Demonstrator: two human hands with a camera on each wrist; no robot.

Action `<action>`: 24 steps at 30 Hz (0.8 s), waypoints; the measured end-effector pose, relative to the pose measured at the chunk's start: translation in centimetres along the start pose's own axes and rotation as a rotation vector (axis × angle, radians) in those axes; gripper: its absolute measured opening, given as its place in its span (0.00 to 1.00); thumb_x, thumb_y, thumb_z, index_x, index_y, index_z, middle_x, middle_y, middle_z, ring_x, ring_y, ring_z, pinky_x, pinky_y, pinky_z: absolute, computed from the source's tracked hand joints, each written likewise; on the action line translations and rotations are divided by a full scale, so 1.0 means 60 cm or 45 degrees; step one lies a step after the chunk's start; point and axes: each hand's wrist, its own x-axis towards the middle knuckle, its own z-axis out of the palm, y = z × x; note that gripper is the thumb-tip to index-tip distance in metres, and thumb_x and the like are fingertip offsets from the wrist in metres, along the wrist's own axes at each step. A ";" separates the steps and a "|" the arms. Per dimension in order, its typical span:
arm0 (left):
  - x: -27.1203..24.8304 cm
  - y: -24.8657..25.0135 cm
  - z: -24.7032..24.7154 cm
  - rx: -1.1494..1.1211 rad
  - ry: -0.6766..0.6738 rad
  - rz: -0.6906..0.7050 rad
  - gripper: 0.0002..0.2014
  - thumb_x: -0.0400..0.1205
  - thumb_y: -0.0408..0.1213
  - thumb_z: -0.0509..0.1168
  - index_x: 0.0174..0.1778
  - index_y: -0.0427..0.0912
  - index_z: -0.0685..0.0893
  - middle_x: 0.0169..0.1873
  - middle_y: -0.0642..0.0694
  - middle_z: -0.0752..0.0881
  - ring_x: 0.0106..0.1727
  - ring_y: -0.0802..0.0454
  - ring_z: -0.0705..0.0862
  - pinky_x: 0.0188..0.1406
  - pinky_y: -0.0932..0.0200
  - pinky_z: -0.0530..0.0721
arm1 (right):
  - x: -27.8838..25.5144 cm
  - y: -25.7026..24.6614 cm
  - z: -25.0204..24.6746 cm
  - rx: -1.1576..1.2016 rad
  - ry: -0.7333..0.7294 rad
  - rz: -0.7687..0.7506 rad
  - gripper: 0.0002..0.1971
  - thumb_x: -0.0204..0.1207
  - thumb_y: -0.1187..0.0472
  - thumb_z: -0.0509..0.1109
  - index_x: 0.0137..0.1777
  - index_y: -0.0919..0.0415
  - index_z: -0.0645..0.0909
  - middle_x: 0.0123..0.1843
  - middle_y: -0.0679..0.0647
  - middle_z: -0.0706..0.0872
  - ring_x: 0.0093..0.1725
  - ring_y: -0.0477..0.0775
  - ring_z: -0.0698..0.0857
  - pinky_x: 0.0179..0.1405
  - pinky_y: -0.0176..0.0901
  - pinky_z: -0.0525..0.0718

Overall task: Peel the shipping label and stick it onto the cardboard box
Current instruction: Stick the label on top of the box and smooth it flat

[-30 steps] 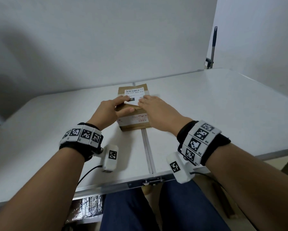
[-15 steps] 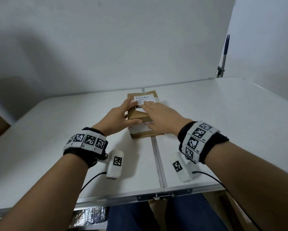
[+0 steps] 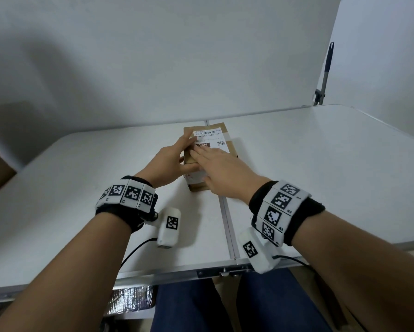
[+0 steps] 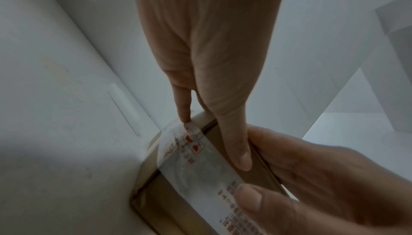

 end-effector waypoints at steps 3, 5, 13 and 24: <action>-0.002 0.001 0.000 -0.013 -0.007 -0.001 0.41 0.77 0.35 0.72 0.83 0.50 0.57 0.78 0.49 0.72 0.75 0.56 0.72 0.67 0.68 0.71 | -0.012 0.000 -0.001 -0.003 0.019 0.000 0.32 0.83 0.62 0.57 0.85 0.62 0.50 0.88 0.56 0.53 0.86 0.52 0.52 0.85 0.45 0.49; -0.003 0.003 0.000 -0.005 -0.008 -0.008 0.38 0.77 0.37 0.72 0.82 0.50 0.62 0.76 0.48 0.75 0.74 0.54 0.74 0.67 0.68 0.71 | -0.023 0.001 0.000 -0.024 0.029 0.009 0.32 0.84 0.60 0.56 0.85 0.62 0.50 0.88 0.56 0.53 0.86 0.52 0.53 0.84 0.44 0.48; -0.004 0.014 -0.003 0.076 -0.039 -0.036 0.34 0.76 0.43 0.72 0.79 0.53 0.69 0.73 0.50 0.78 0.64 0.59 0.76 0.63 0.71 0.69 | -0.041 0.008 -0.005 -0.001 0.039 0.099 0.31 0.85 0.57 0.56 0.85 0.60 0.50 0.88 0.54 0.53 0.86 0.51 0.53 0.84 0.43 0.48; -0.001 0.010 -0.004 0.066 -0.046 -0.042 0.32 0.76 0.42 0.73 0.77 0.52 0.71 0.78 0.52 0.71 0.71 0.59 0.72 0.62 0.78 0.65 | -0.073 0.024 -0.014 0.059 0.103 0.239 0.29 0.84 0.63 0.55 0.85 0.57 0.55 0.87 0.51 0.57 0.85 0.51 0.57 0.83 0.44 0.54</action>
